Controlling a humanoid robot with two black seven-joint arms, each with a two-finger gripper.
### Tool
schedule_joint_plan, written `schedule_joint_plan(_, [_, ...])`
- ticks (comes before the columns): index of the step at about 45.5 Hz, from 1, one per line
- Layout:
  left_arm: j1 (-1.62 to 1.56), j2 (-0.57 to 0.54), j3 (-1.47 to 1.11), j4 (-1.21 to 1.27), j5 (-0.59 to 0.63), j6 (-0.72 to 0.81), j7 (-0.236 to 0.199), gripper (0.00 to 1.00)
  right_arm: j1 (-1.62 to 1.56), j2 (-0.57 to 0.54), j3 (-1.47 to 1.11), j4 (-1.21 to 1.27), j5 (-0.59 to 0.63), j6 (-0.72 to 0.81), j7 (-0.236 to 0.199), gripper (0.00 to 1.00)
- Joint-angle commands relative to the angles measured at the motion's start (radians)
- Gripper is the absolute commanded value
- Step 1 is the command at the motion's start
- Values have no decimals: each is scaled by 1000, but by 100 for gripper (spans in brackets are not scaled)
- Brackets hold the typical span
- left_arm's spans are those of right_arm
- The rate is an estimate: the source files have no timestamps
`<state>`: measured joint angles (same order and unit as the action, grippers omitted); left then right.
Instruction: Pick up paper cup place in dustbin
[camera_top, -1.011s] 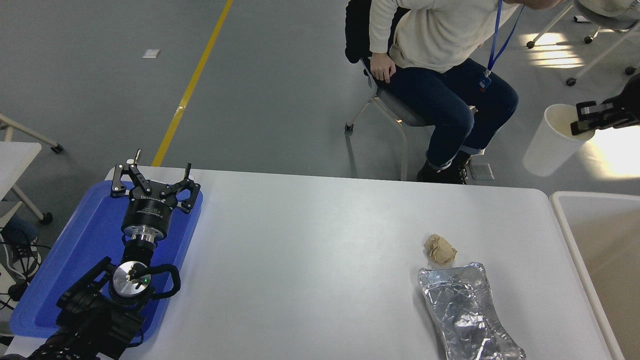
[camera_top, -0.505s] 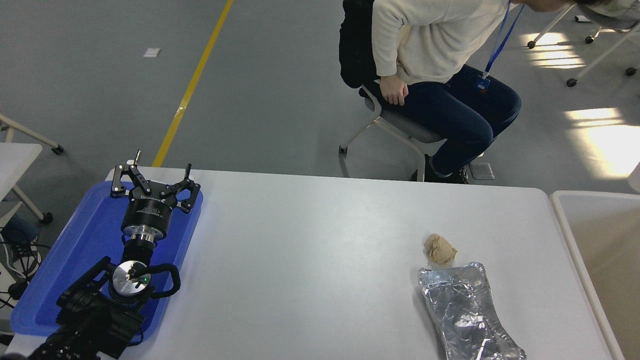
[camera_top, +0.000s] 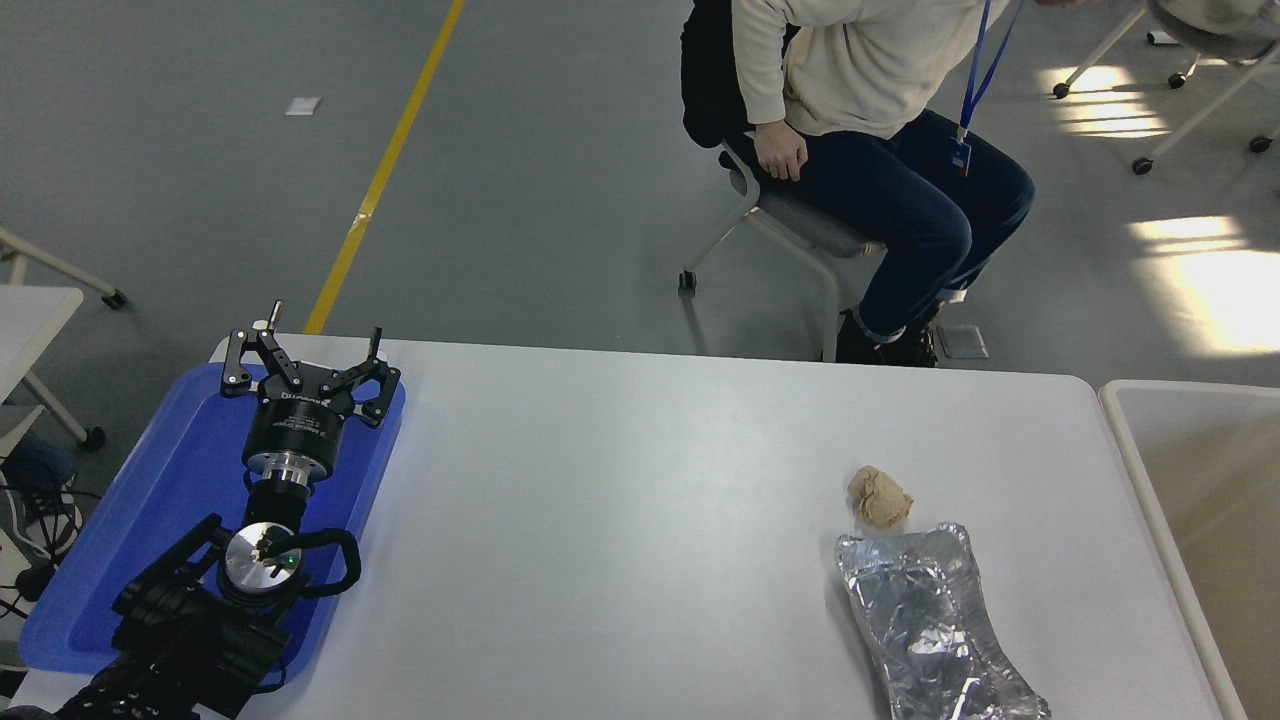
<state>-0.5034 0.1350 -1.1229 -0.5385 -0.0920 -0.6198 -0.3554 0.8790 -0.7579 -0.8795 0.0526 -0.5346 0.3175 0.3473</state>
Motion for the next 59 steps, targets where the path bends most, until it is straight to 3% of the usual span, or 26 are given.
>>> schedule_joint_plan(1, [-1, 0, 0, 0, 0, 0, 0, 100, -166, 63, 68, -37, 85, -95, -22, 0])
schedule_joint_plan(6, [-1, 0, 0, 0, 0, 0, 0, 100, -218, 89, 122, -37, 87, -138, -39, 0])
schedule_joint_plan(26, [0, 0, 0, 0, 0, 0, 0, 100, -295, 155, 191, -36, 88, -221, -37, 0])
schedule_joint_plan(30, [0, 0, 0, 0, 0, 0, 0, 100, -295, 160, 191, -36, 88, -222, -37, 6])
schedule_joint_plan(35, [0, 0, 0, 0, 0, 0, 0, 100, -296, 164, 191, -36, 90, -230, -37, 24])
schedule_joint_plan(36, [0, 0, 0, 0, 0, 0, 0, 100, -296, 166, 192, -34, 90, -232, -37, 32])
schedule_joint_plan(37, [0, 0, 0, 0, 0, 0, 0, 100, -296, 166, 192, -36, 90, -233, -37, 47])
schedule_joint_plan(39, [0, 0, 0, 0, 0, 0, 0, 100, -296, 170, 197, -36, 93, -236, -36, 88])
schedule_joint_plan(40, [0, 0, 0, 0, 0, 0, 0, 100, -296, 173, 204, -36, 96, -238, -36, 96])
schedule_joint_plan(59, [-1, 0, 0, 0, 0, 0, 0, 100, -244, 175, 229, -36, 102, -235, -21, 98])
